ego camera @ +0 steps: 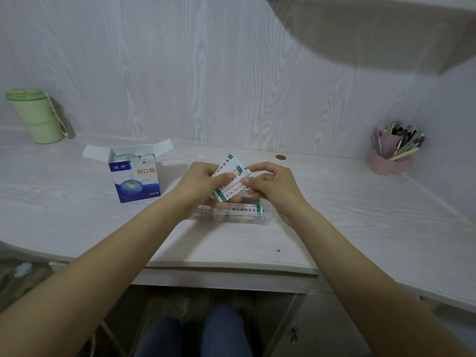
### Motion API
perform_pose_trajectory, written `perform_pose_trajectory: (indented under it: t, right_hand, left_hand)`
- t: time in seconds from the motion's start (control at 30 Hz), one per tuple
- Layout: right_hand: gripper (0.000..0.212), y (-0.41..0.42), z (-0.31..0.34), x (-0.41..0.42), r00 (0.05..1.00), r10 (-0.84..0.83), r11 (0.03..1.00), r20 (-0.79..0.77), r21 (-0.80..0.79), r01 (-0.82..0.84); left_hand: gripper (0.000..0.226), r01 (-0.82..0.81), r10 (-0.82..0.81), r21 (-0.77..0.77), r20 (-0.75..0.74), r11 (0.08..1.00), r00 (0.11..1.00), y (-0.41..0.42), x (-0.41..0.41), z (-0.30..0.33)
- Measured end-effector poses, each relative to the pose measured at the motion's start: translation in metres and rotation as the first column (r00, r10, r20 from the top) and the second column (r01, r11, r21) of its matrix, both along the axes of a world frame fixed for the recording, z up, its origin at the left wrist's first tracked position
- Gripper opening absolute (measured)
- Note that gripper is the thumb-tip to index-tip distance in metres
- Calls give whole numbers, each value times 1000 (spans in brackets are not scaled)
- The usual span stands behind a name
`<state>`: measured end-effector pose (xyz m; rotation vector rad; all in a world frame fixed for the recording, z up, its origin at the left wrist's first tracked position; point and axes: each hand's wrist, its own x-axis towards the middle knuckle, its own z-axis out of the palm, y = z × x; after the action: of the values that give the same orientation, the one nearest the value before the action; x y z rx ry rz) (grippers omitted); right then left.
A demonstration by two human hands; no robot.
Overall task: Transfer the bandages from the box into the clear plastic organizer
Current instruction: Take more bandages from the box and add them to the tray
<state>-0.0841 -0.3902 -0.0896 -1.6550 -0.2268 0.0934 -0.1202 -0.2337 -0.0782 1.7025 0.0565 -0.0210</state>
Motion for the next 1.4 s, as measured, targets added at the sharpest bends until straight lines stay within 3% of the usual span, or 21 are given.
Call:
perform_pose_trajectory:
  t: [0.1, 0.33, 0.47, 0.73, 0.87, 1.0, 1.17, 1.33, 1.4]
  right_hand:
    - [2, 1, -2, 0, 1000, 3, 999, -6, -37, -3]
    - [28, -6, -7, 6, 989, -145, 989, -43, -7, 145]
    - [14, -12, -11, 7, 988, -143, 989, -56, 34, 145]
    - [8, -10, -30, 13, 971, -209, 935, 116, -266, 233]
    - [2, -8, -31, 14, 967, -154, 853, 205, -466, 234]
    - [9, -6, -28, 11, 967, -55, 688, 250, -692, 218]
    - [18, -1, -25, 7, 958, 5, 506, 286, -827, 244]
    - [15, 3, -28, 9, 962, 37, 442, 271, -868, 227]
    - [15, 3, -29, 11, 956, 55, 466, 289, -854, 231]
  left_hand:
    - [3, -6, 6, 17, 10, 1000, 1000, 1, 5, 1]
    - [9, 72, -72, 4, -4, 997, 997, 4, 5, -1]
    - [15, 27, -30, 99, 32, 995, 999, 10, 4, -3]
    - [15, -29, 15, 114, 125, 993, 992, 13, 5, 0]
    - [16, -71, 57, 89, 148, 993, 987, 13, 6, 1]
    - [16, -88, 76, 73, 153, 993, 985, 12, 8, 1]
    - [16, -72, 62, 57, 160, 996, 985, 11, 9, 4]
    - [14, -50, 41, 50, 161, 998, 986, 13, 9, 5]
    - [12, -36, 28, 47, 159, 998, 987, 15, 9, 4]
